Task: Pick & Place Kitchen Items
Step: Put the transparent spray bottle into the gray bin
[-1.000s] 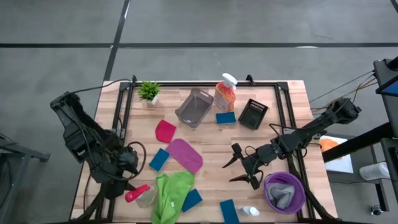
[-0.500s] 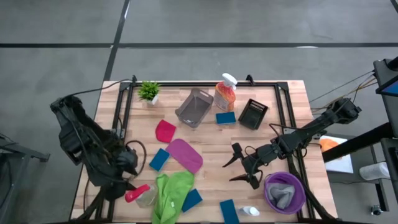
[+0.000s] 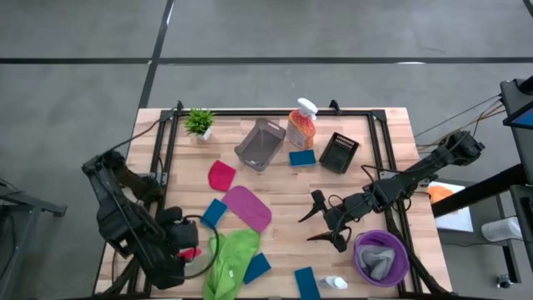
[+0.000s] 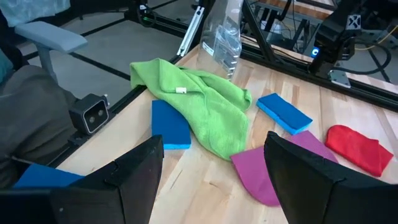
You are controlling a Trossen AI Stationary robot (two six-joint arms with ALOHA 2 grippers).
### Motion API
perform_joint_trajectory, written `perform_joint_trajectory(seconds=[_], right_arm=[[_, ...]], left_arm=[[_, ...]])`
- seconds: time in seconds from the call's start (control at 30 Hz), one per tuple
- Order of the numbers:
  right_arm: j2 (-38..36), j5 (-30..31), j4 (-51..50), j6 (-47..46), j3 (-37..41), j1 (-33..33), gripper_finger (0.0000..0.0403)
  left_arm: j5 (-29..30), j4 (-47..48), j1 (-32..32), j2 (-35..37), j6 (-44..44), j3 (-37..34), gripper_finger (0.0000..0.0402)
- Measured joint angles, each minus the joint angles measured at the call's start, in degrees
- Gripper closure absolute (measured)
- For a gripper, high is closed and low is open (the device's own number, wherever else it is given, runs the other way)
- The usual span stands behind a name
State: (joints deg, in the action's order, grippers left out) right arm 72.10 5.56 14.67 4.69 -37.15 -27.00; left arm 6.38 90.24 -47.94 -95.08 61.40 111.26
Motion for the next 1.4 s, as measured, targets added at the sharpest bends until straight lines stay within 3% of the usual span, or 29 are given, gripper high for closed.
perform_joint_trajectory(seconds=[0.2, 0.57, 0.87, 1.03, 1.27, 1.4], right_arm=[[-0.13, 0.77, -0.19, 0.03, 0.00, 0.00, 0.0131], [-0.13, 1.06, -0.71, 0.20, -0.13, 0.00, 0.0131], [-0.13, 2.18, -0.80, 0.22, -0.17, 0.00, 0.0131], [-0.13, 2.54, -0.97, 0.24, -0.20, 0.00, 0.0131], [-0.13, 2.54, -1.00, 0.24, -0.20, 0.00, 0.0131], [-0.13, 2.54, -1.00, 0.24, -0.22, 0.00, 0.0131]], left_arm=[[0.68, -0.20, 0.08, -0.36, 1.36, -0.01, 0.0175], [1.10, -0.37, 0.08, -0.30, 3.64, -2.59, 0.0119], [-1.67, -0.89, 0.04, -0.29, 3.64, -6.72, 0.0120], [-1.96, -0.44, 0.04, -0.29, 2.74, -7.08, 0.0170], [-1.96, -0.32, 0.09, -0.26, -0.35, -7.08, 0.0316], [-2.90, -0.25, 0.41, -0.01, -1.22, -6.99, 0.0324]])
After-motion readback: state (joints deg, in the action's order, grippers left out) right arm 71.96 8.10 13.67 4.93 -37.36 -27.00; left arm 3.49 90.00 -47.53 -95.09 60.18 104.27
